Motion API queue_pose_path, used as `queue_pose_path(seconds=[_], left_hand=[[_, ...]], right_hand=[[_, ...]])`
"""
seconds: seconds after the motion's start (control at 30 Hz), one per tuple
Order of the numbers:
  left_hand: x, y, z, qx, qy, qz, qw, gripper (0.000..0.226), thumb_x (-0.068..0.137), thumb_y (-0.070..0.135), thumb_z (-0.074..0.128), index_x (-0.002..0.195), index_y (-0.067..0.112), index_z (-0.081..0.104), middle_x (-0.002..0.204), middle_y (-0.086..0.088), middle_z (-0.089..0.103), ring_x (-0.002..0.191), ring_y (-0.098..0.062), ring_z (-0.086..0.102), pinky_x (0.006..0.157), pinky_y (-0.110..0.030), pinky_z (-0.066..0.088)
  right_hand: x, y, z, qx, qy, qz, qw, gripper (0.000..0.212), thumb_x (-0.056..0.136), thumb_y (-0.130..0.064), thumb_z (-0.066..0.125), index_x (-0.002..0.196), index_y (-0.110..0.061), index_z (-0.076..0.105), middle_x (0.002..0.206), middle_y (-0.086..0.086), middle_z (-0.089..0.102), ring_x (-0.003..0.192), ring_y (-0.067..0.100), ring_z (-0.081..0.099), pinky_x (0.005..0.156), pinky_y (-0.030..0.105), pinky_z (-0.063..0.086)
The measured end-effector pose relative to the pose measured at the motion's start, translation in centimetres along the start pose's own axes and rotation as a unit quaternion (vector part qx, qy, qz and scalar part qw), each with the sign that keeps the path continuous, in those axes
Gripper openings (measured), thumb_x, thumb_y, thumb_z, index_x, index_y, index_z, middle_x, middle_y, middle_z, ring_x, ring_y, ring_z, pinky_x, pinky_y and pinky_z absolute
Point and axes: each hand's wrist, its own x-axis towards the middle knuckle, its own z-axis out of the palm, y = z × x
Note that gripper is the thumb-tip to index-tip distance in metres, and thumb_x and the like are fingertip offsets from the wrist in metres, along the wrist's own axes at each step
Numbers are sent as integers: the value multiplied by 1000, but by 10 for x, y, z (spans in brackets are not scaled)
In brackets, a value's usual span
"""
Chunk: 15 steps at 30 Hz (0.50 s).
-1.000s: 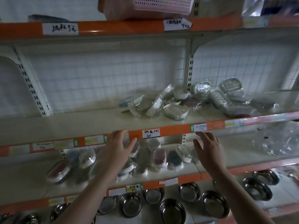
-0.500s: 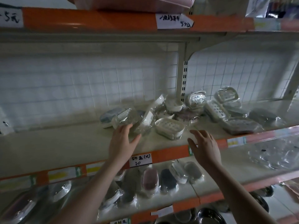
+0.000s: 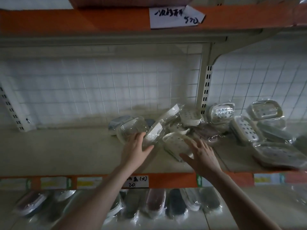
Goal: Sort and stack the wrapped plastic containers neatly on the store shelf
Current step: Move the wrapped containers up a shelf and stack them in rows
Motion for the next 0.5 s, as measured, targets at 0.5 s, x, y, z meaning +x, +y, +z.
queue_pose_path(seconds=[0.5], left_hand=[[13, 17, 22, -11, -12, -91, 996, 66, 78, 44, 73, 131, 13, 50, 128, -2, 57, 114, -21, 54, 88, -29, 43]], right_hand=[[9, 18, -1, 32, -22, -39, 998, 71, 67, -68, 35, 120, -28, 60, 131, 5, 54, 117, 33, 49, 94, 45, 41]])
